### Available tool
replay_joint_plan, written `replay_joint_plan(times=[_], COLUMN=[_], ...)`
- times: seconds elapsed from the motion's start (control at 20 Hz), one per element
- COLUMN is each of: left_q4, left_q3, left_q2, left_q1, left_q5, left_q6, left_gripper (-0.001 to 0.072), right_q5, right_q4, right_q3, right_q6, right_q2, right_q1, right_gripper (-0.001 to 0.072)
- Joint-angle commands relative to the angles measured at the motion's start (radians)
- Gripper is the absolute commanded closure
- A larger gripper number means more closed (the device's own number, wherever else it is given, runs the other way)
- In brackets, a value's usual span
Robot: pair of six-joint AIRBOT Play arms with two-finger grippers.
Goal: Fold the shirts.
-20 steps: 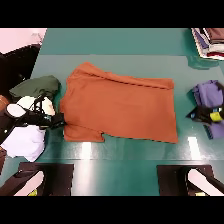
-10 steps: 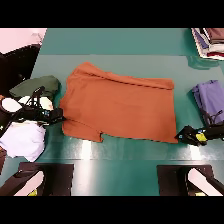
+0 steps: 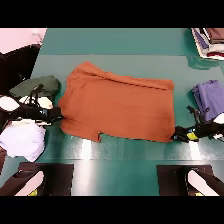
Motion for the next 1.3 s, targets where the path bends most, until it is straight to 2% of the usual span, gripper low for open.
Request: replay_joint_plan(times=[0.0,0.1,0.3,0.5,0.65,0.8,0.9,1.05,1.25], left_q4=[0.011,0.01,0.006,0.005,0.005,0.002,0.002,-0.016,-0.024], left_q3=[0.132,0.295,0.76,1.196,1.378,1.385,1.305,1.147,0.967], left_q2=[0.092,0.151,0.197,0.197,0.192,0.19,0.188,0.109,-0.096], left_q1=[0.001,0.001,0.001,0.001,0.001,0.001,0.001,0.001,0.001], left_q5=[-0.055,-0.113,-0.174,-0.167,-0.148,-0.151,-0.151,-0.199,-0.221], left_q6=[0.006,0.005,-0.022,-0.045,-0.072,-0.1,-0.1,-0.099,-0.063], left_gripper=[0.0686,0.0686,0.0685,0.0686,0.0686,0.0686,0.0686,0.0686,0.0685], right_q5=[0.009,0.016,-0.007,0.008,0.102,0.167,0.19,0.242,0.256], right_q4=[0.005,0.003,-0.008,-0.062,-0.161,-0.19,-0.188,-0.187,-0.19], right_q3=[0.139,0.323,0.75,1.106,1.327,1.49,1.537,1.535,1.366], right_q6=[0.004,0.004,0.004,0.011,0.039,0.049,0.06,0.08,0.08], right_q2=[0.11,0.19,0.273,0.259,0.201,0.126,0.079,-0.026,-0.19], right_q1=[0.032,0.032,0.031,0.032,0.032,0.032,0.032,0.032,0.074], right_gripper=[0.0695,0.0695,0.0696,0.0695,0.0696,0.0696,0.0696,0.0696,0.0696])
